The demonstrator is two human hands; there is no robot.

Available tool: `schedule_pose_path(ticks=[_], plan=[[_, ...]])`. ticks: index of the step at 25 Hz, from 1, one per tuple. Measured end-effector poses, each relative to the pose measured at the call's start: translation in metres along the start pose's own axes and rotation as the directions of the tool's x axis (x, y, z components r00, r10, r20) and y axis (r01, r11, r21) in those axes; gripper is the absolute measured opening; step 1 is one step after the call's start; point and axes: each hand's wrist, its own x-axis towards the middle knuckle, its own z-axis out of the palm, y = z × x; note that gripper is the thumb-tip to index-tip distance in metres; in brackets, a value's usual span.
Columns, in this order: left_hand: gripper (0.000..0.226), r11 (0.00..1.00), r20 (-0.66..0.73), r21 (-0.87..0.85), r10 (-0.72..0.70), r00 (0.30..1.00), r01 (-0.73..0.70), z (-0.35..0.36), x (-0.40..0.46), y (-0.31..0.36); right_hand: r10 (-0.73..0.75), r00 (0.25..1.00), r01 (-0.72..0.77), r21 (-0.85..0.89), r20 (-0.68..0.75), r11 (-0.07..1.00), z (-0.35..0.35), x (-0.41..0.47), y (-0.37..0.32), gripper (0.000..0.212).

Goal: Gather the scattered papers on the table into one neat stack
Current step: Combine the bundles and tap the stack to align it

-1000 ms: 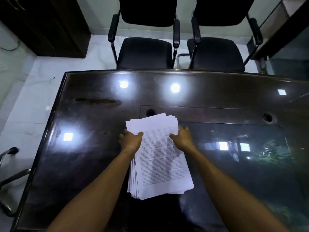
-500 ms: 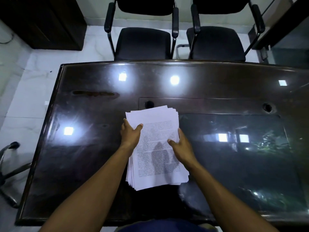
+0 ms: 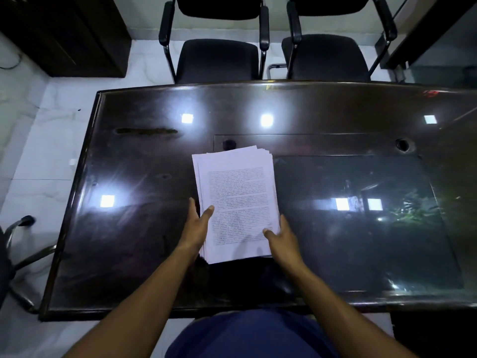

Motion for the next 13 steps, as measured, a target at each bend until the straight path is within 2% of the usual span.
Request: schedule_pose_path(ticks=[3, 8, 10, 13], plan=[[0.082, 0.998, 0.045, -0.011, 0.069, 0.997, -0.068, 0.005, -0.012, -0.014, -0.033, 0.999, 0.032, 0.050, 0.027, 0.998, 0.010, -0.012, 0.005, 0.043], [0.080, 0.999, 0.013, -0.002, 0.038, 0.999, -0.038, 0.001, -0.010, -0.004, 0.025, 1.000, -0.025, -0.007, 0.015, 1.000, -0.004, -0.005, 0.006, 0.074], [0.079, 0.997, -0.014, 0.044, 0.056, 0.998, -0.055, 0.000, -0.005, 0.001, -0.004, 0.999, 0.005, -0.025, 0.042, 1.000, -0.008, 0.002, 0.000, 0.076], [0.080, 0.997, -0.046, 0.064, 0.052, 0.998, -0.049, -0.003, 0.020, 0.022, -0.051, 0.999, 0.051, -0.001, 0.004, 0.999, -0.018, 0.030, -0.026, 0.078]])
